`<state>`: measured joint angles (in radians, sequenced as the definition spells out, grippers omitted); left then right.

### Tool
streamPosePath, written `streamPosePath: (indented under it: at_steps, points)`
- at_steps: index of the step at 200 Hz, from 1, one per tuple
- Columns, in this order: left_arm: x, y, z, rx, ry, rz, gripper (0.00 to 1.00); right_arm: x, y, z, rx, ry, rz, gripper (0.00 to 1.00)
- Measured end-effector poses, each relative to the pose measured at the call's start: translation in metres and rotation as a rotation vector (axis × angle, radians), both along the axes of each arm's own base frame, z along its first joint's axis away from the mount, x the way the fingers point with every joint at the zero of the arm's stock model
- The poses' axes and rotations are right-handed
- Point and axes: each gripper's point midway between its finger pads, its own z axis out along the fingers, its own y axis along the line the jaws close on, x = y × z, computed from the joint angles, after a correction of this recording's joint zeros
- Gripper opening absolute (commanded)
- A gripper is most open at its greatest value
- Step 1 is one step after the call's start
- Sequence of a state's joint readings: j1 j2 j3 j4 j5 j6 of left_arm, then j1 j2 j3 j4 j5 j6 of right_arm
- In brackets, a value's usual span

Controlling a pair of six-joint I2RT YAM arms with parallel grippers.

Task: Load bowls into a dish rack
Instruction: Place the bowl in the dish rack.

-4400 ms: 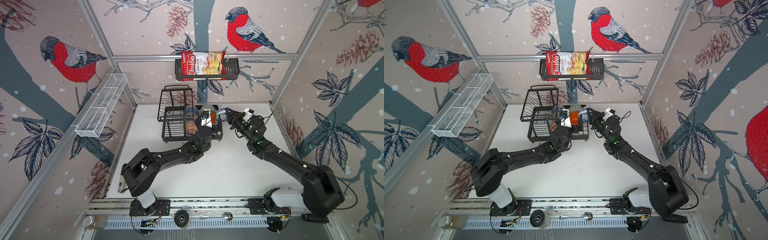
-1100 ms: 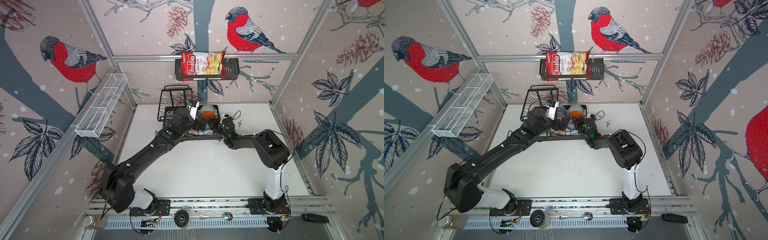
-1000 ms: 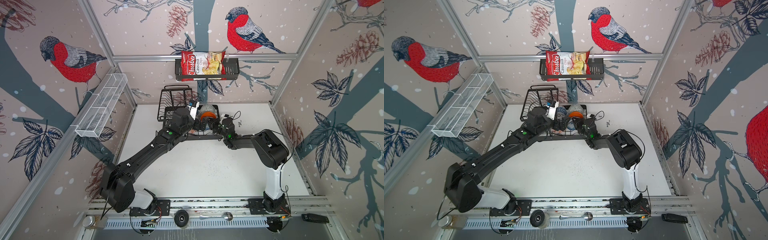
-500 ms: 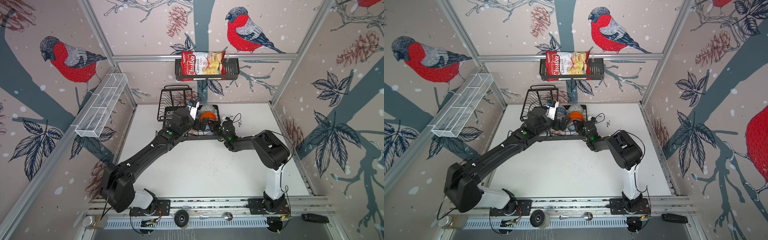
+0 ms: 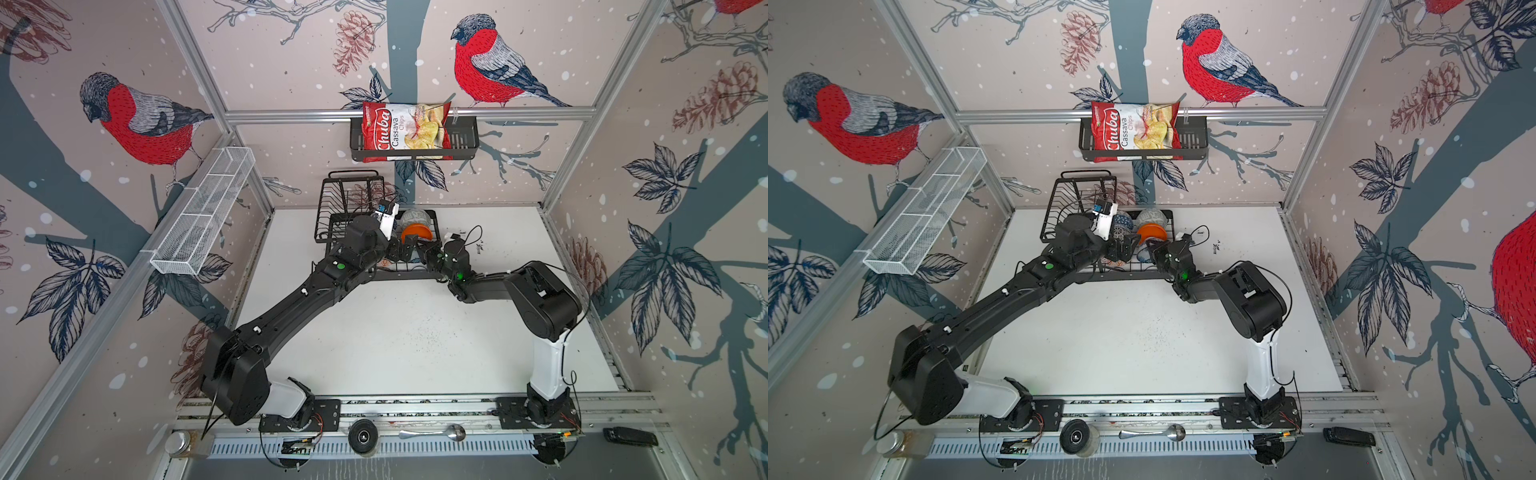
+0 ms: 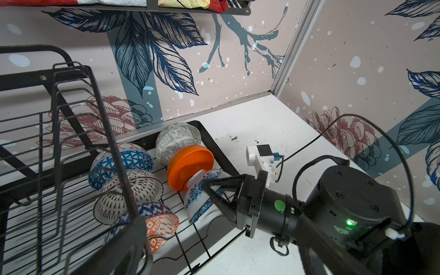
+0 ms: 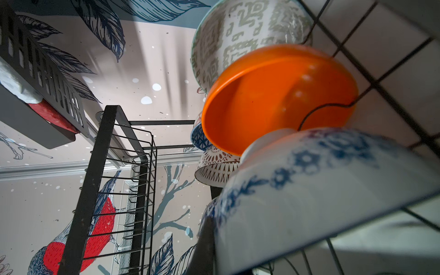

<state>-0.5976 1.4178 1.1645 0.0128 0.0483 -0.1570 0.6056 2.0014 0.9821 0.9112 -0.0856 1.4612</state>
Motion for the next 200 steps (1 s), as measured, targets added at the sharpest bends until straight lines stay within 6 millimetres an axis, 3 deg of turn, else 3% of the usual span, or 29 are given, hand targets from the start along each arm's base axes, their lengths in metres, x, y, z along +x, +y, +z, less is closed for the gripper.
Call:
streamPosePath:
  at_steps: [41, 96, 200]
  points:
    - [-0.0007, -0.0001, 0.0008, -0.001, -0.001, -0.001, 0.98, 0.0031, 0.0043, -0.0009, -0.019, -0.007, 0.007, 0.0]
    - [-0.0012, 0.0001, 0.0003, 0.0, -0.001, 0.0, 0.98, -0.001, 0.0037, -0.0012, -0.033, 0.012, 0.006, 0.12]
    - [-0.0016, 0.0, -0.0014, 0.008, -0.002, 0.011, 0.98, -0.001, 0.0074, -0.0064, -0.028, 0.025, 0.036, 0.16]
